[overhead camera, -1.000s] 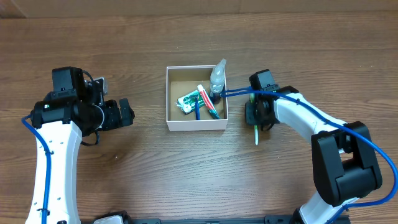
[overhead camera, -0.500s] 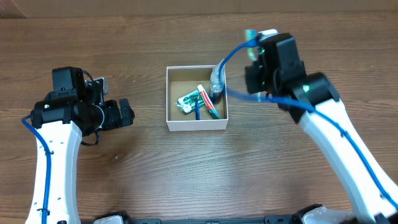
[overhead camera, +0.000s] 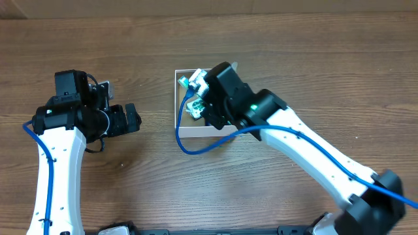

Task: Pack container

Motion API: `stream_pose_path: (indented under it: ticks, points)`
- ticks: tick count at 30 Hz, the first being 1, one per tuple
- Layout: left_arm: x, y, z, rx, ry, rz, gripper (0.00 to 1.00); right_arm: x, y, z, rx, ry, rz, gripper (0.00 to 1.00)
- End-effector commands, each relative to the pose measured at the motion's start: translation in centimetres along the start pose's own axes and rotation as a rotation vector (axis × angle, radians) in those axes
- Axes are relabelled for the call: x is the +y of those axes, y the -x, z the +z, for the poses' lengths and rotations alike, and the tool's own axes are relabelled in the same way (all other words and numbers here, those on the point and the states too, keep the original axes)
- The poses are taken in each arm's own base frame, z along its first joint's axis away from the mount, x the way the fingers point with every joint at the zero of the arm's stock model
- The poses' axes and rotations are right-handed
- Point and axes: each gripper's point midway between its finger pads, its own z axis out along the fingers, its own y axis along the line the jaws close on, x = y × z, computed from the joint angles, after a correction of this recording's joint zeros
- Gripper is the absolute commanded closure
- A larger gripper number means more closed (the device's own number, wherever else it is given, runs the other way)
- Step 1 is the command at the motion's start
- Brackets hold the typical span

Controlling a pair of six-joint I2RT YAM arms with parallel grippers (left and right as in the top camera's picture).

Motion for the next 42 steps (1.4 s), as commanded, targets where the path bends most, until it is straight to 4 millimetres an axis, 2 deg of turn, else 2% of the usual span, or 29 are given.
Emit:
stream_pose_path:
  ticks: [1,2,3,5,6,10,12,16,19,20,23,25,27,31,34,36,39,42]
  points:
    - [-0.3,0.1,-0.4,-0.018,-0.018,0.018,0.00,0.2,-0.5,2.2,0.026,0.012,-0.011,0.89]
    - [-0.3,0.1,-0.4,-0.017,-0.018,0.018,0.00,0.2,-0.5,2.4,0.028,0.012,-0.011,0.86]
    - [-0.3,0.1,-0.4,-0.017,-0.018,0.018,0.00,0.2,-0.5,2.5,0.025,0.012,-0.011,0.78]
    - [-0.3,0.1,-0.4,-0.017,-0.018,0.018,0.00,0.2,-0.3,2.5,0.020,0.011,-0.011,0.51]
    - [-0.3,0.0,-0.4,-0.017,-0.018,0.018,0.00,0.1,-0.2,2.4,0.017,0.009,-0.011,0.42]
    - [-0.3,-0.1,-0.4,-0.013,-0.018,0.017,0.00,-0.2,0.1,1.6,0.000,-0.009,0.036,0.37]
    - [-0.2,-0.1,-0.4,-0.009,-0.017,0.017,0.00,-1.0,0.7,0.2,-0.032,-0.053,0.107,0.35]
    - [-0.2,-0.1,-0.4,-0.011,-0.017,0.024,0.00,-4.8,1.9,-4.3,-0.126,-0.245,0.266,0.33]
    - [-0.3,0.0,-0.4,-0.014,-0.017,0.026,0.00,-8.9,1.7,-9.4,-0.224,-0.431,0.447,0.32]
    - [-0.3,0.0,-0.4,-0.016,-0.017,0.030,0.00,-9.7,1.5,-10.5,-0.247,-0.459,0.491,0.32]
    - [-0.3,0.4,-0.5,-0.031,-0.018,0.033,0.00,-13.4,-0.2,-14.9,-0.340,-0.513,0.716,0.27]
    - [-0.3,0.6,-0.5,-0.041,-0.020,0.037,0.00,-15.3,-2.0,-16.5,-0.352,-0.508,0.816,0.25]
    - [-0.5,1.0,-0.5,-0.057,-0.027,0.043,0.00,-16.9,-3.9,-17.0,-0.333,-0.491,0.878,0.24]
    - [-2.0,2.6,-0.5,-0.123,-0.072,0.069,0.00,-19.9,-8.2,-16.8,-0.265,-0.426,1.012,0.14]
    - [-3.2,4.0,-0.4,-0.181,-0.057,0.133,0.00,-22.4,-11.4,-16.5,-0.214,-0.430,1.054,0.12]
    - [-3.8,4.7,-0.4,-0.215,-0.015,0.183,0.00,-23.7,-12.9,-16.2,-0.187,-0.458,1.077,0.02]
    - [-3.9,5.4,-0.3,-0.250,0.055,0.224,0.00,-24.7,-14.7,-15.4,-0.143,-0.471,1.116,0.00]
    - [-3.9,5.5,-0.3,-0.258,0.062,0.205,0.00,-24.1,-16.2,-14.0,-0.060,-0.449,1.142,0.00]
